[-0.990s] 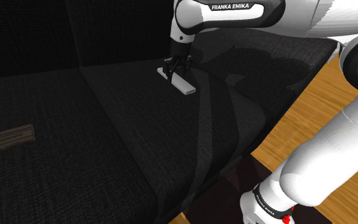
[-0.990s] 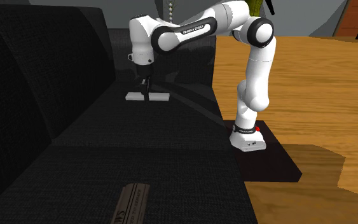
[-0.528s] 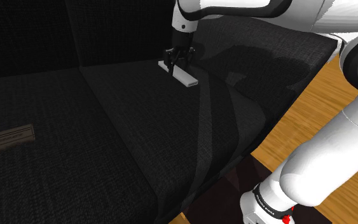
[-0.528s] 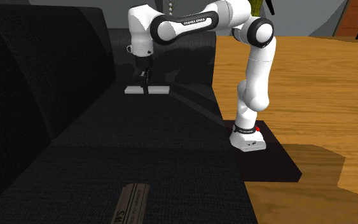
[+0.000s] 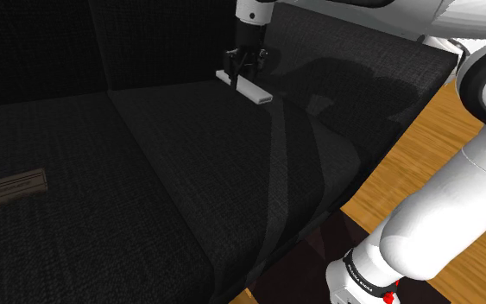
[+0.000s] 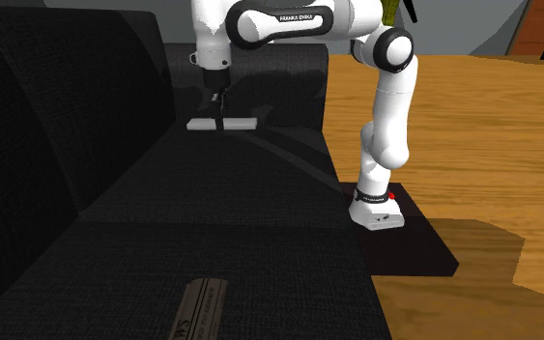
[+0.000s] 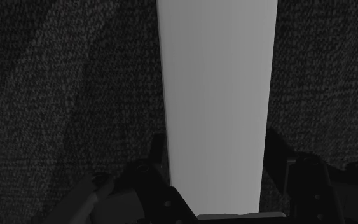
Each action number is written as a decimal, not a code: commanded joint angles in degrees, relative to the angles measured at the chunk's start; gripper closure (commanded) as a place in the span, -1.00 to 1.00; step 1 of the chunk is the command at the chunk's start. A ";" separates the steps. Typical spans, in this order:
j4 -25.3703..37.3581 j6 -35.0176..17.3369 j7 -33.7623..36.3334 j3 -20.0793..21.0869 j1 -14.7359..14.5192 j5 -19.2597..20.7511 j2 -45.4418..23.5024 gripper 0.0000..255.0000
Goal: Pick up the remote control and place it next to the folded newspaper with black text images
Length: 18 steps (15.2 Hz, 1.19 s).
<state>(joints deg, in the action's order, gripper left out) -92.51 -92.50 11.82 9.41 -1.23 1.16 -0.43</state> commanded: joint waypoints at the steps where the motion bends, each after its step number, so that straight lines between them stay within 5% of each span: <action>1: 1.72 1.57 0.06 0.05 -0.05 0.02 -0.15 1.00; 18: 1.45 2.43 21.78 11.16 -10.67 -0.38 0.63 1.00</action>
<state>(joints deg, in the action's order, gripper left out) -91.48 -90.08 31.67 19.63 -11.01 0.67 0.64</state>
